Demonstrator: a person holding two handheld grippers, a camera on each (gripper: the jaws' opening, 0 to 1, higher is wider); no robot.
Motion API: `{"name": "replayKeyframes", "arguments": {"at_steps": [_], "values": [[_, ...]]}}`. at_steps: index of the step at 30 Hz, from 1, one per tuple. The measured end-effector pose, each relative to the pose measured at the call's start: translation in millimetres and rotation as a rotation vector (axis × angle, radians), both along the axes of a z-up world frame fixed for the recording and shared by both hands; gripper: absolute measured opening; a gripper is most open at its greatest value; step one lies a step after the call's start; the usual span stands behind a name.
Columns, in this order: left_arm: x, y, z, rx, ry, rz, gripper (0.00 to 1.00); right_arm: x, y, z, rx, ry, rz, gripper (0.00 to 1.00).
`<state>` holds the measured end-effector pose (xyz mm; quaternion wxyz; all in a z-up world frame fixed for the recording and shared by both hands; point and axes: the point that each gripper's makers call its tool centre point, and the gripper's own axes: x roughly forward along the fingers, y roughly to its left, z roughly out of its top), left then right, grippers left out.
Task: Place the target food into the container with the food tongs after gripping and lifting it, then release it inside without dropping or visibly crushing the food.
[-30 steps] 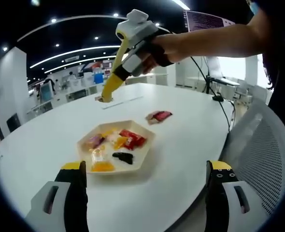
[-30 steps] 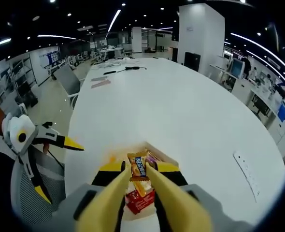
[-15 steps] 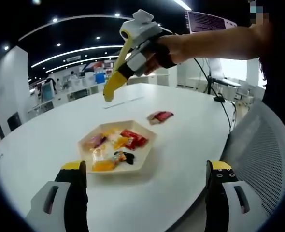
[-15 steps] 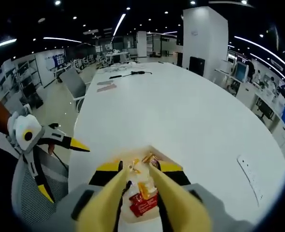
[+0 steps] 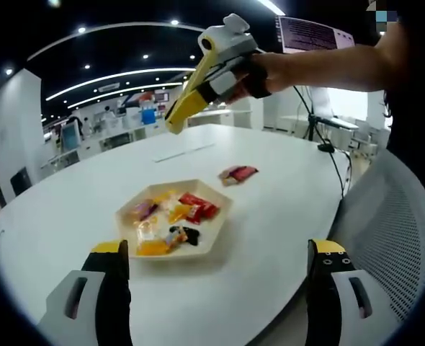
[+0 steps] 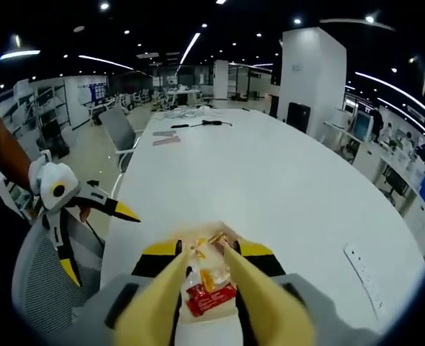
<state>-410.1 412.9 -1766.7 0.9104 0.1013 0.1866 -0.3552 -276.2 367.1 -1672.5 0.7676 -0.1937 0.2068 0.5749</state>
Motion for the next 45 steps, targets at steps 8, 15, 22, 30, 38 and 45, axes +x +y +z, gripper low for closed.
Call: {"name": "replayKeyframes", "arguments": {"at_steps": [8, 15, 22, 30, 38, 45], "values": [[0.4, 0, 0.4, -0.007, 0.001, 0.003, 1.00, 6, -24, 3.5, 0.009, -0.018, -0.039, 0.28], [-0.2, 0, -0.5, -0.003, 0.005, 0.000, 1.00, 12, -43, 7.7, 0.013, -0.031, -0.068, 0.28], [-0.4, 0, -1.6, 0.002, 0.010, 0.001, 1.00, 18, -64, 4.7, 0.010, -0.049, -0.087, 0.28], [-0.9, -1, -3.1, 0.005, 0.016, -0.003, 1.00, 28, -97, -5.0, -0.004, -0.057, -0.134, 0.28], [-1.6, -2, -4.4, 0.009, 0.020, -0.012, 1.00, 30, -125, -14.6, -0.022, -0.050, -0.164, 0.28], [-2.8, -3, -6.7, 0.019, 0.028, -0.020, 1.00, 34, -142, -17.7, -0.025, -0.061, -0.194, 0.29]]}}
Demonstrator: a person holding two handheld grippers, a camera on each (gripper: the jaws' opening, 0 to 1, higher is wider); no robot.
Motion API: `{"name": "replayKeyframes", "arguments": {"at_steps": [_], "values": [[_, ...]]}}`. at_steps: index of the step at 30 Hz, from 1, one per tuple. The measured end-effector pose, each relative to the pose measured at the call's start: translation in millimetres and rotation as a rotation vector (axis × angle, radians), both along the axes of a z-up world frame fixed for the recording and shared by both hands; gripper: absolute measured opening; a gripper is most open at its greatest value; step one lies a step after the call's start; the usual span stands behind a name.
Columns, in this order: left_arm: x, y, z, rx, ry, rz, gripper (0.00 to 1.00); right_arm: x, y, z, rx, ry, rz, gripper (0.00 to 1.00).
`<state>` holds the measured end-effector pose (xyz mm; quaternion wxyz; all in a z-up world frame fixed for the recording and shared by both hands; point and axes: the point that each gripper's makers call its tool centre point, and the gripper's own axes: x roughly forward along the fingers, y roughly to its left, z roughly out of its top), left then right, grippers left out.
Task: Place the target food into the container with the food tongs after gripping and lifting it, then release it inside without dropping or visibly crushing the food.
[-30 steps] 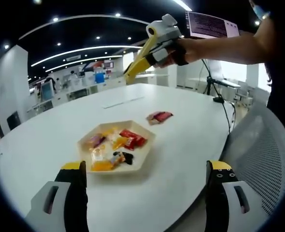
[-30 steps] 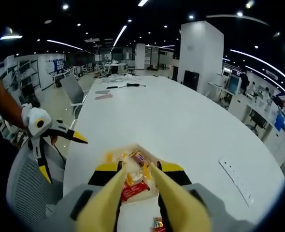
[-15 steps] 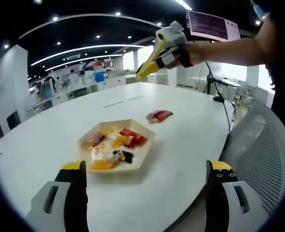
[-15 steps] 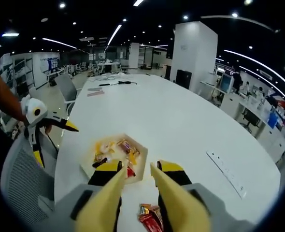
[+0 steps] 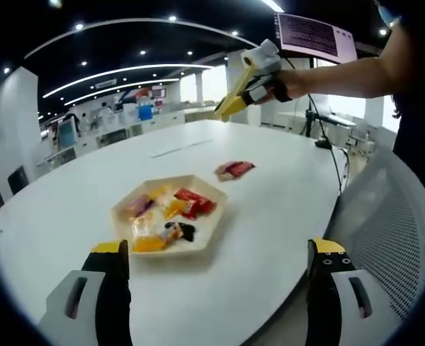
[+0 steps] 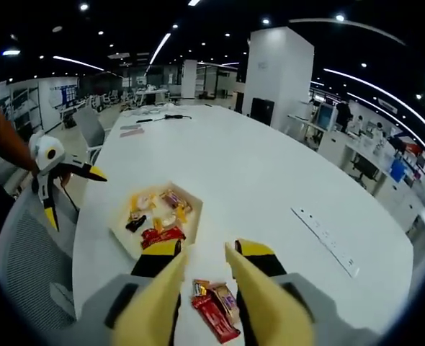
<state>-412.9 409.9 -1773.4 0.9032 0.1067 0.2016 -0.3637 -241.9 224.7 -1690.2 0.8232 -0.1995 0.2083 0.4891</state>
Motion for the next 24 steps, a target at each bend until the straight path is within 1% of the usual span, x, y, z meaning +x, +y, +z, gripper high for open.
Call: {"name": "replayKeyframes", "arguments": {"at_steps": [5, 12, 14, 17, 24], "values": [[0.1, 0, -0.4, 0.000, 0.004, 0.002, 1.00, 3, -9, -3.3, 0.012, 0.003, -0.021, 0.29], [-0.1, 0, -1.2, 0.002, 0.005, 0.000, 1.00, 3, -14, -10.6, 0.010, -0.003, -0.032, 0.29], [0.2, 1, -1.5, 0.003, 0.007, 0.003, 1.00, 2, -16, -16.8, 0.011, -0.001, -0.038, 0.29], [0.0, 1, -2.2, 0.006, 0.010, 0.003, 1.00, 1, -18, -31.1, 0.006, 0.011, -0.048, 0.29], [-0.6, 0, -4.0, 0.012, 0.018, 0.001, 1.00, -5, -15, -53.4, 0.017, 0.041, -0.048, 0.29]]}}
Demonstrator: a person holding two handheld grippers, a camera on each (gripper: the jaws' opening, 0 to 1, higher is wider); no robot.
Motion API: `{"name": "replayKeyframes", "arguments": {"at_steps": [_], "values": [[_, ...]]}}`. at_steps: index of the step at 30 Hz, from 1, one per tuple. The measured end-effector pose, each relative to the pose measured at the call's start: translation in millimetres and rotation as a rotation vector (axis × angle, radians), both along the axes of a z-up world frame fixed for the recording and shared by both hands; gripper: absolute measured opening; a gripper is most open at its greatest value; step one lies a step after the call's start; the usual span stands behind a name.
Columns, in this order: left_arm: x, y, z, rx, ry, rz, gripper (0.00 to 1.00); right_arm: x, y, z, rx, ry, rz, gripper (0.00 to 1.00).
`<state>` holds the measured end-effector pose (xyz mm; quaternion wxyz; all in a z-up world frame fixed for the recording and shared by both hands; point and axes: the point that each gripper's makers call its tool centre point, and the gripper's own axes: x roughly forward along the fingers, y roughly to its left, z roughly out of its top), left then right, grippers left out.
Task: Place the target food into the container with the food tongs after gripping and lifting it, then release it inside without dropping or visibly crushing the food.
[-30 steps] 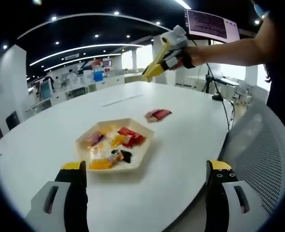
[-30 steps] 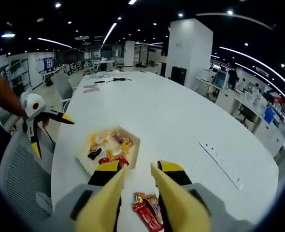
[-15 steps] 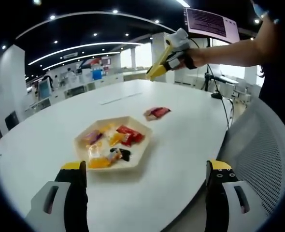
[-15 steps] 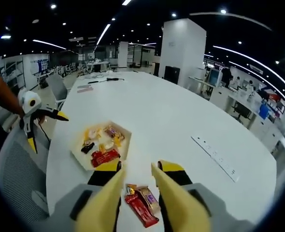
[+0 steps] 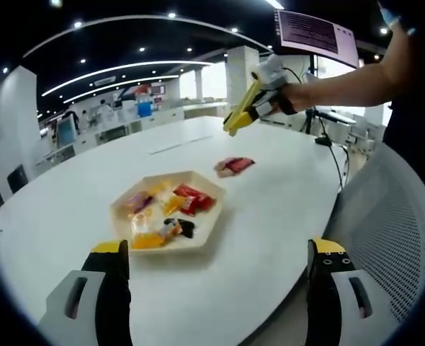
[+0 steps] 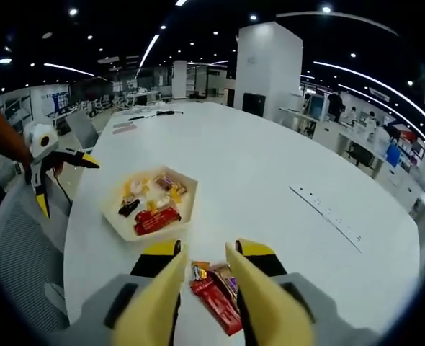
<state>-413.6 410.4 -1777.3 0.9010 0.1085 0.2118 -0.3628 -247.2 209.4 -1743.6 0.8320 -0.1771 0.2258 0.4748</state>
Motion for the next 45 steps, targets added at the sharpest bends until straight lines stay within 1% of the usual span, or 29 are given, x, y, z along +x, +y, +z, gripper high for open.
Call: {"name": "replayKeyframes", "arguments": {"at_steps": [4, 8, 12, 16, 23, 28, 32, 34, 40, 41, 43, 45], "values": [[-0.1, 0, -0.9, 0.003, 0.003, 0.000, 1.00, -3, 1, -13.0, 0.002, 0.028, -0.006, 0.29], [0.0, 1, -1.5, 0.005, 0.004, 0.003, 1.00, -5, 1, -32.4, -0.015, 0.050, -0.008, 0.29], [0.0, 1, -2.4, 0.010, 0.008, 0.005, 1.00, -10, 5, -48.1, 0.000, 0.097, -0.020, 0.29], [0.8, 3, -2.5, 0.010, 0.009, 0.014, 1.00, -13, 7, -62.3, -0.020, 0.122, -0.014, 0.29], [1.9, 4, -2.8, 0.009, 0.012, 0.024, 1.00, -9, 12, -69.4, -0.020, 0.139, -0.013, 0.29], [2.5, 6, -3.3, 0.010, 0.014, 0.031, 1.00, -5, 11, -79.7, -0.046, 0.153, -0.026, 0.29], [3.0, 7, -3.3, 0.009, 0.014, 0.035, 1.00, -1, 11, -82.7, -0.067, 0.137, -0.032, 0.29], [2.9, 6, -3.4, 0.008, 0.015, 0.034, 1.00, 2, 13, -82.2, -0.061, 0.143, -0.036, 0.29], [2.6, 6, -3.7, 0.009, 0.019, 0.036, 1.00, 4, 16, -90.0, -0.104, 0.129, -0.032, 0.28], [2.8, 7, -3.7, 0.010, 0.019, 0.036, 1.00, 4, 16, -90.9, -0.106, 0.132, -0.036, 0.28], [2.7, 7, -3.8, 0.009, 0.019, 0.036, 1.00, 6, 13, -92.8, -0.106, 0.150, -0.084, 0.25], [2.8, 7, -3.8, 0.009, 0.019, 0.036, 1.00, 7, 13, -94.3, -0.108, 0.154, -0.085, 0.25]]}}
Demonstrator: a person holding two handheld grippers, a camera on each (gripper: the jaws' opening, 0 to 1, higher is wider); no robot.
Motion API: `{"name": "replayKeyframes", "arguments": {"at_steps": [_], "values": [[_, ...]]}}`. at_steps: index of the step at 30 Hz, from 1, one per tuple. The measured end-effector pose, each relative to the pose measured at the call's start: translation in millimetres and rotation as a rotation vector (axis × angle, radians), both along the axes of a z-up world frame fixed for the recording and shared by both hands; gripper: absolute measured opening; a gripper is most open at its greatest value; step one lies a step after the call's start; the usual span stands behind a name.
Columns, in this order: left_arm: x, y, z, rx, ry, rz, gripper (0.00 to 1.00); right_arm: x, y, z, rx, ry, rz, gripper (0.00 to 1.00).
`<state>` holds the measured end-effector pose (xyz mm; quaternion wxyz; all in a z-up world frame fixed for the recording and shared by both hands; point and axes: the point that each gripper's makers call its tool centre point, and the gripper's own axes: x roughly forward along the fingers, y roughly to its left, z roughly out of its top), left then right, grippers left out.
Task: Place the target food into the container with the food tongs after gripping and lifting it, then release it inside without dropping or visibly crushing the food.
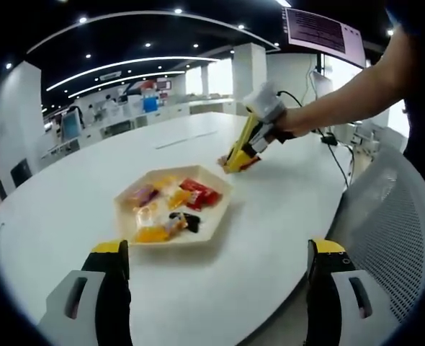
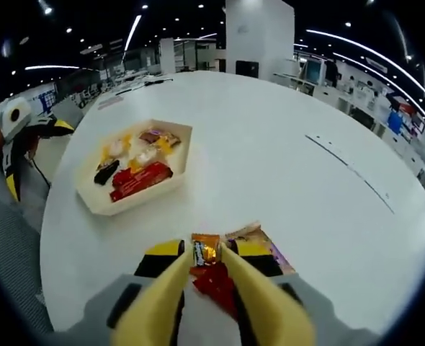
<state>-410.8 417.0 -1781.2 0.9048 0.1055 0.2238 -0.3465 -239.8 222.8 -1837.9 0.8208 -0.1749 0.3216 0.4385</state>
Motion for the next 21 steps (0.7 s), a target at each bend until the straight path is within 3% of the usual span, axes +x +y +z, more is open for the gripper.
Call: {"name": "replayKeyframes", "arguments": {"at_steps": [14, 21], "values": [[-0.1, 0, 1.4, -0.003, -0.007, 0.001, 1.00, -1, 0, 0.1, -0.039, 0.037, -0.057, 0.20], [0.3, 0, 2.0, -0.007, -0.010, 0.001, 1.00, 3, 0, 13.6, -0.014, 0.038, -0.073, 0.21]]}}
